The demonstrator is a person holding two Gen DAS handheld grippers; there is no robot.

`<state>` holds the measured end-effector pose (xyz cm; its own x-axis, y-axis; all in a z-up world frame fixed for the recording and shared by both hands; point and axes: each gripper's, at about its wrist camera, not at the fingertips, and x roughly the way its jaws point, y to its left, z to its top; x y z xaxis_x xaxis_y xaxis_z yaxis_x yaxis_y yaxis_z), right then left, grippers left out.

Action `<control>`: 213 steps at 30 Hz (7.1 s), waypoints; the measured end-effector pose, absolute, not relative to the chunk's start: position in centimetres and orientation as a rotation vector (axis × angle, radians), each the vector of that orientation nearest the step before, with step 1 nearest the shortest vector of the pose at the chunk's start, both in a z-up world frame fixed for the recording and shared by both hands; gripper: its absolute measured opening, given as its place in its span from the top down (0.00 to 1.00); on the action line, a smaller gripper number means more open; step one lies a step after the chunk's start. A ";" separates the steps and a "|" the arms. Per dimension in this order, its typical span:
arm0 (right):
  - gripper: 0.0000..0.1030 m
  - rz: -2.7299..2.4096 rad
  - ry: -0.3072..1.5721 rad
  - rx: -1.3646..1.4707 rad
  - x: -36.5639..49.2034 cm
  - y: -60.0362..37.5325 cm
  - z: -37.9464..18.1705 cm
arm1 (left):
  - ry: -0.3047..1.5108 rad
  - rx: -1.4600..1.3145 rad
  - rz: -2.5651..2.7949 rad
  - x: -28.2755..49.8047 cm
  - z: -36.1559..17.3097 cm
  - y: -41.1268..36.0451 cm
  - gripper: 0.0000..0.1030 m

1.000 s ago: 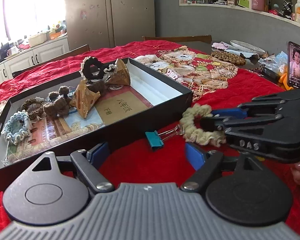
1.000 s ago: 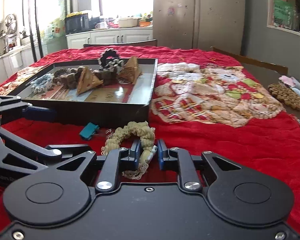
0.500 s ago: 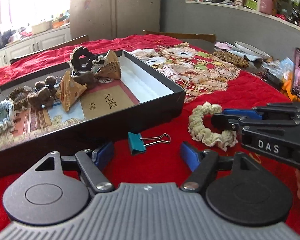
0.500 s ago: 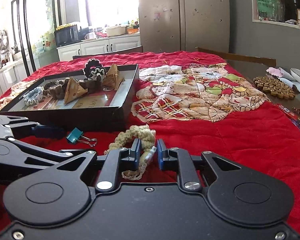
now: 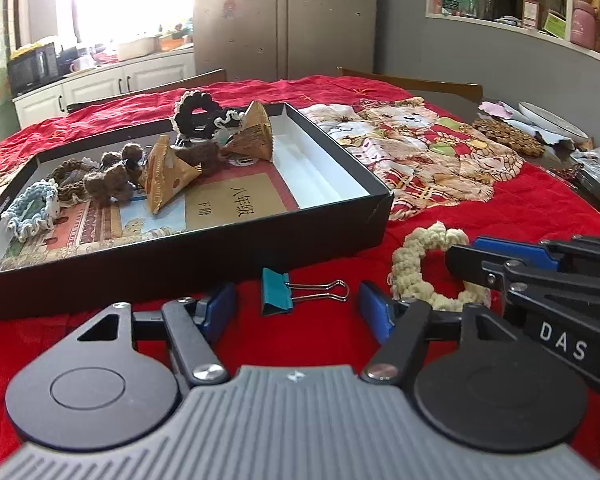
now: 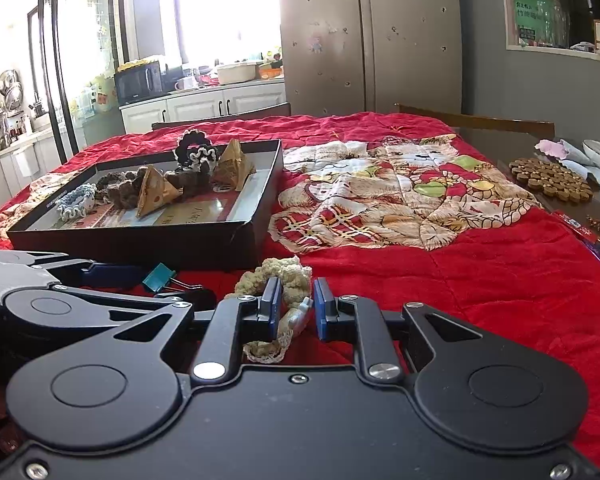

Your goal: Organize objects

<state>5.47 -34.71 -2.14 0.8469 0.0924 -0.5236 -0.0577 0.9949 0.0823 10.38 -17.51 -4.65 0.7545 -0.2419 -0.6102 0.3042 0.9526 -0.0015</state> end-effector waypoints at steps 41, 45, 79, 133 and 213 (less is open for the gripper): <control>0.88 0.047 0.621 0.001 7.5 -33.5 -2.8 | 0.594 0.033 -0.343 7.2 -1.9 -11.3 0.51; 0.89 0.082 0.573 -0.019 7.1 -32.4 -1.2 | 0.555 0.018 -0.317 7.1 -0.5 -9.6 0.51; 0.89 0.227 0.481 -0.105 20.1 -18.5 7.3 | 0.474 -0.002 -0.130 18.6 4.2 -0.9 0.51; 0.82 0.229 0.614 -0.019 26.1 -17.5 -0.3 | 0.634 0.061 -0.114 25.0 -1.4 -1.7 0.32; 0.30 0.164 0.469 -0.070 3.5 -23.2 7.8 | 0.514 0.049 -0.122 4.2 5.4 -0.5 0.00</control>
<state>3.45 -23.21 7.78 0.8790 0.1411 -0.4554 -0.1731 0.9845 -0.0291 4.22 -0.48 5.37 0.8636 -0.1036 -0.4934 0.1283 0.9916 0.0163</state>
